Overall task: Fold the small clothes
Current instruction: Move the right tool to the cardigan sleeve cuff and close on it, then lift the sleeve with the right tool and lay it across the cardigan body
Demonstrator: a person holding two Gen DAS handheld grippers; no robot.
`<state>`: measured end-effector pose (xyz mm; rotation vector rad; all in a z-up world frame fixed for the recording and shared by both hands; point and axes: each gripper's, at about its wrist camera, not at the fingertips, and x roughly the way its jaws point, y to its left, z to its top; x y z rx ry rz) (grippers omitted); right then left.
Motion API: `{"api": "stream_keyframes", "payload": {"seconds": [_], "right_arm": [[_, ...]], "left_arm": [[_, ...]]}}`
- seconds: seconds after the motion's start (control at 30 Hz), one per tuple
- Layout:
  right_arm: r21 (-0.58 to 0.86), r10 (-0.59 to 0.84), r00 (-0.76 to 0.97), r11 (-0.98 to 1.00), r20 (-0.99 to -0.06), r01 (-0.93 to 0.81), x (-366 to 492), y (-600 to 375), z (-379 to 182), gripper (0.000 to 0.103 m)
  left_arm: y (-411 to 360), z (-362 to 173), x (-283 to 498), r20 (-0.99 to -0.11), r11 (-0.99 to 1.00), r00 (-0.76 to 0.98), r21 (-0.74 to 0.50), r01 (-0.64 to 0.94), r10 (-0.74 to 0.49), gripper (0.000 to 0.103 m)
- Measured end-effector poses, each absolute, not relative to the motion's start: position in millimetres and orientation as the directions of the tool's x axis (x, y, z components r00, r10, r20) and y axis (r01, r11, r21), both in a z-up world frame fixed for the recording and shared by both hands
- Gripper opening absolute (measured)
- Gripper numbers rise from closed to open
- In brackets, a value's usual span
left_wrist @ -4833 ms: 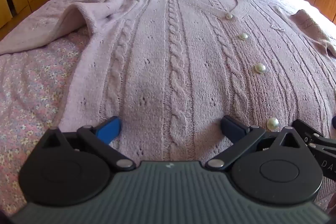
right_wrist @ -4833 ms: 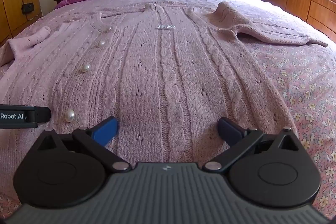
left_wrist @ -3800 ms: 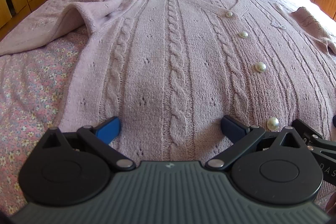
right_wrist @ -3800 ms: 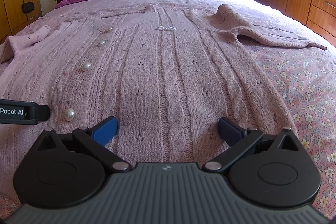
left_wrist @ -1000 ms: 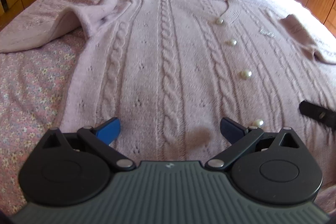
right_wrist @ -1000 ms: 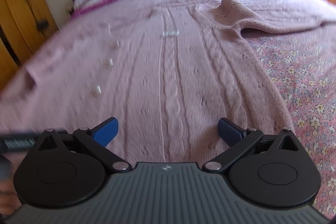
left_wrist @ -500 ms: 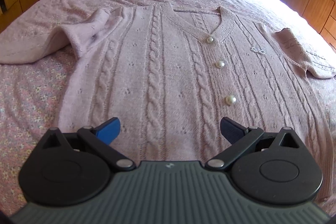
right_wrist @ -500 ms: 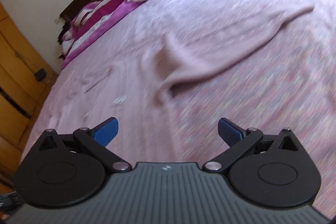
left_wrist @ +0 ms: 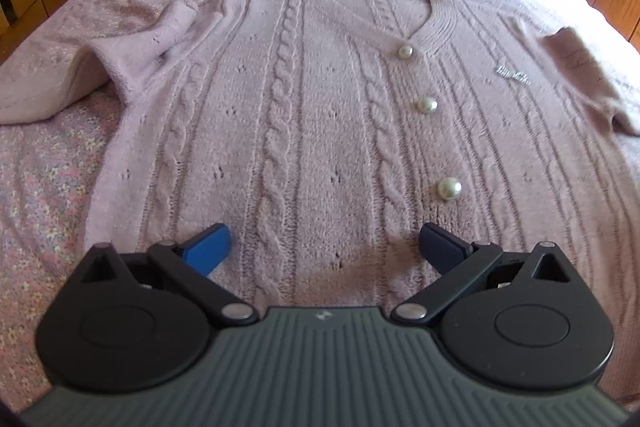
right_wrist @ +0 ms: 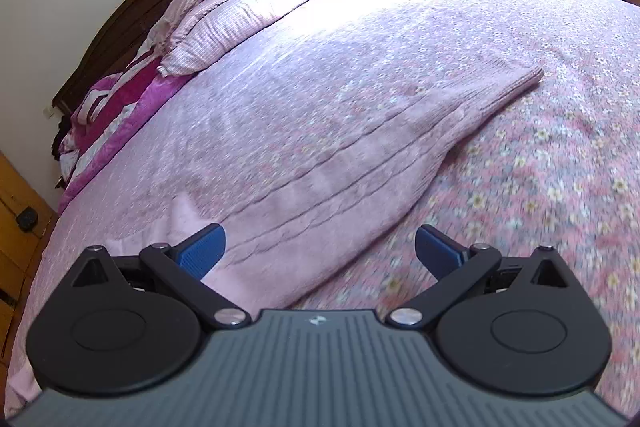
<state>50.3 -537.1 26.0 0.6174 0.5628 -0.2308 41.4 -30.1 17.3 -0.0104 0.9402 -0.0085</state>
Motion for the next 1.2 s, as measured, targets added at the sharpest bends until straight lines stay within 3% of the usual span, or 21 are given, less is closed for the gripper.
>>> {"api": "stream_keyframes", "payload": {"seconds": [0.27, 0.63, 0.67, 0.7, 0.77, 0.8, 0.83, 0.93, 1.2], "right_arm": [[0.504, -0.111, 0.834, 0.751, -0.54, 0.426, 82.3, -578.9, 1.8, 0.102], [0.429, -0.19, 0.836, 0.787, -0.515, 0.443, 127.7, -588.1, -16.3, 0.1], [0.413, -0.208, 0.83, 0.789, -0.517, 0.455, 130.1, -587.0, -16.4, 0.097], [0.392, -0.231, 0.82, 0.789, -0.523, 0.472, 132.2, -585.6, -16.3, 0.084], [0.376, -0.276, 0.798, 0.769, -0.535, 0.517, 131.1, -588.0, -17.0, 0.053], [0.389, -0.285, 0.791, 0.75, -0.541, 0.536, 128.3, -591.8, -18.1, 0.027], [0.419, -0.275, 0.796, 0.732, -0.539, 0.537, 123.7, -596.7, -19.0, 0.02], [0.453, -0.27, 0.816, 0.722, -0.51, 0.522, 110.3, -603.3, -17.2, 0.015], [0.436, -0.321, 0.841, 0.743, -0.435, 0.509, 66.2, -603.4, 22.8, 0.014]], "left_arm": [[-40.0, 9.4, 38.9, -0.795, 0.999, 0.606, 0.042, 0.012, 0.026, 0.103], [-41.3, 5.3, 36.1, -0.775, 0.997, 0.632, 0.059, 0.045, 0.017, 0.103], [-41.6, 5.2, 35.9, -0.773, 0.997, 0.634, 0.061, 0.044, 0.019, 0.103], [-42.1, 5.1, 35.7, -0.773, 0.997, 0.634, 0.063, 0.043, 0.021, 0.103], [-42.2, 5.5, 35.6, -0.773, 0.997, 0.634, 0.064, 0.043, 0.022, 0.103], [-42.2, 5.5, 35.6, -0.773, 0.997, 0.634, 0.062, 0.044, 0.02, 0.103], [-42.1, 5.4, 35.5, -0.773, 0.997, 0.635, 0.061, 0.045, 0.019, 0.103], [-42.4, 5.2, 34.2, -0.767, 0.997, 0.642, 0.065, 0.05, 0.018, 0.103], [-40.3, 5.3, 33.2, -0.758, 0.996, 0.652, 0.063, 0.059, 0.009, 0.103]]}}
